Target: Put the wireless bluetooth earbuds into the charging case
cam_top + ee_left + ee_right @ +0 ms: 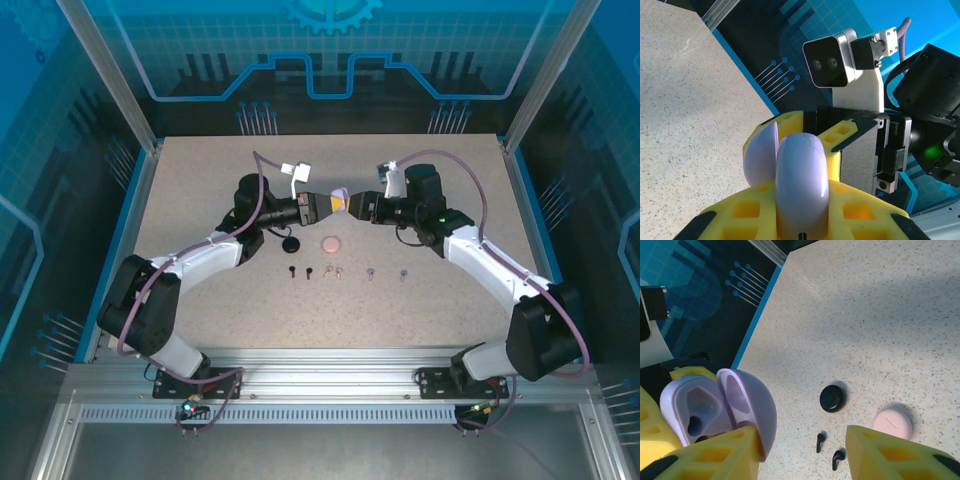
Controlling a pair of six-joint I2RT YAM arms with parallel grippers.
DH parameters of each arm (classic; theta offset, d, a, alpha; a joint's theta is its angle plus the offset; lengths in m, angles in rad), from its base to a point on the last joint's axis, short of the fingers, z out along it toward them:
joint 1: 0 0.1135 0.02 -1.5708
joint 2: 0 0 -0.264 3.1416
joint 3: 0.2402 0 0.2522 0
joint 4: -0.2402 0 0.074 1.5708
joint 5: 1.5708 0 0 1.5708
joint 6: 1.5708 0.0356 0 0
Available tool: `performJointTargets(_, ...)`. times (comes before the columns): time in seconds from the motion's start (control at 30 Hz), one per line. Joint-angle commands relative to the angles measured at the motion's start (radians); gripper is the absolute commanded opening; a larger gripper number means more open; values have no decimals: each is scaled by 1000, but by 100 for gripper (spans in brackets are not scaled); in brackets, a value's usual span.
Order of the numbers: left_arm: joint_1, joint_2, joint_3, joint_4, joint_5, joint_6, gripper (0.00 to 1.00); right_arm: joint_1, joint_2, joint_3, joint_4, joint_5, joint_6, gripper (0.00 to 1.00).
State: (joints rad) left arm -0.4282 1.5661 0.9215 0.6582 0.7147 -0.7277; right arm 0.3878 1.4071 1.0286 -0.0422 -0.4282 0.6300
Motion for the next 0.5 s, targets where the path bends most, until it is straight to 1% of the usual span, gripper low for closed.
performJointTargets(0.0, -3, -12, 31, 59, 28, -7, 0, 8, 22, 26, 5, 0, 5, 45)
performJointTargets(0.2, -9, -6, 26, 66, 30, -12, 0, 14, 31, 46, 10, 8, 15, 39)
performJointTargets(0.37, -18, 6, 19, 87, 28, -23, 0, 35, 55, 84, -2, 0, 10, 31)
performJointTargets(0.47, -21, 8, 14, 95, 23, -25, 0, 45, 60, 99, -13, 7, 2, 24)
